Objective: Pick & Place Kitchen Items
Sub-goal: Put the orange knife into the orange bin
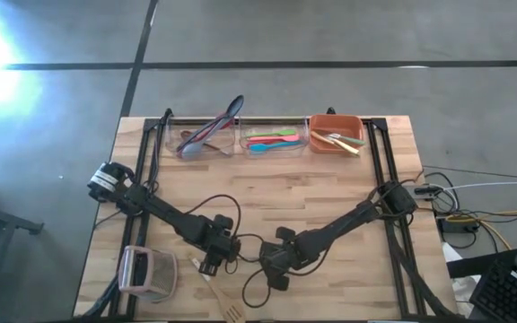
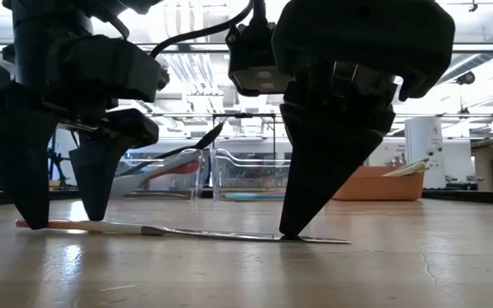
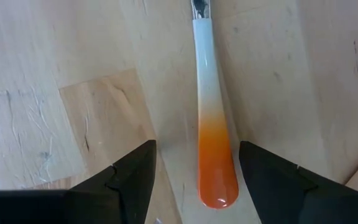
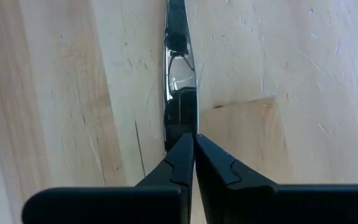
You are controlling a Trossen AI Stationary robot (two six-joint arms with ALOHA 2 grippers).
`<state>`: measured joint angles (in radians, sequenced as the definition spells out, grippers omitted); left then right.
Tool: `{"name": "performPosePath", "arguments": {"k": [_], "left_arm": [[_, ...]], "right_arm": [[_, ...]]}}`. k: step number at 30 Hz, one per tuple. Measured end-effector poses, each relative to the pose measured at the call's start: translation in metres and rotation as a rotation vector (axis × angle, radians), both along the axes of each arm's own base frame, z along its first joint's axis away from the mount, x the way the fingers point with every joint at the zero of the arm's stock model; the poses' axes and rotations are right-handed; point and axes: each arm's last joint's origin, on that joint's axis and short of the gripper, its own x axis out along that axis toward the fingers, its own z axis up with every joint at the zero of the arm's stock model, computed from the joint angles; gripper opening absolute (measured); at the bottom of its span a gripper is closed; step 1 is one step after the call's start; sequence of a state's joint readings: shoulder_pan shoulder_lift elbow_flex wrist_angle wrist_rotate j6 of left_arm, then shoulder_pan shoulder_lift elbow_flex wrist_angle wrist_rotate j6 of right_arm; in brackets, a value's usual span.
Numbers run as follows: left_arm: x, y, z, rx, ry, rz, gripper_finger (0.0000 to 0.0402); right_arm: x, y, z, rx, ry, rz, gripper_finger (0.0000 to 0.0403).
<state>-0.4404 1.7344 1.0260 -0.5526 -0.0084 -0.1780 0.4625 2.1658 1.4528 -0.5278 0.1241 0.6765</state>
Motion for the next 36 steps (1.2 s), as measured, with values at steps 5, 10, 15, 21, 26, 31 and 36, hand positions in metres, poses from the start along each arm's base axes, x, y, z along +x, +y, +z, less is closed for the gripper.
{"name": "performPosePath", "arguments": {"k": [5, 10, 15, 21, 26, 31, 36], "left_arm": [[0.000, 0.000, 0.000, -0.006, 0.003, -0.002, 0.0218], [0.000, 0.000, -0.001, -0.011, 0.010, -0.004, 0.0170], [0.000, 0.000, -0.008, -0.007, 0.029, 0.001, 0.0101], [-0.001, 0.000, -0.012, -0.009, 0.048, 0.023, 0.0059], [-0.001, 0.000, -0.012, -0.011, 0.047, 0.025, 0.0053], [-0.001, 0.000, -0.012, -0.019, 0.050, 0.021, 0.0029], [-0.001, 0.000, -0.013, -0.025, 0.055, 0.014, 0.0003]], "right_arm": [[0.000, 0.000, 0.000, -0.003, -0.006, -0.001, 0.0008], [0.001, 0.000, 0.000, -0.001, -0.011, -0.001, 0.0008], [0.001, 0.001, 0.000, 0.001, -0.014, -0.001, 0.0008], [0.001, 0.001, 0.000, 0.003, -0.017, -0.002, 0.0008], [0.001, 0.001, 0.003, 0.008, -0.024, -0.005, 0.0008], [0.002, 0.002, 0.014, 0.030, -0.048, -0.016, 0.0016], [0.007, 0.005, 0.022, 0.051, -0.072, -0.004, 0.0052]]}}
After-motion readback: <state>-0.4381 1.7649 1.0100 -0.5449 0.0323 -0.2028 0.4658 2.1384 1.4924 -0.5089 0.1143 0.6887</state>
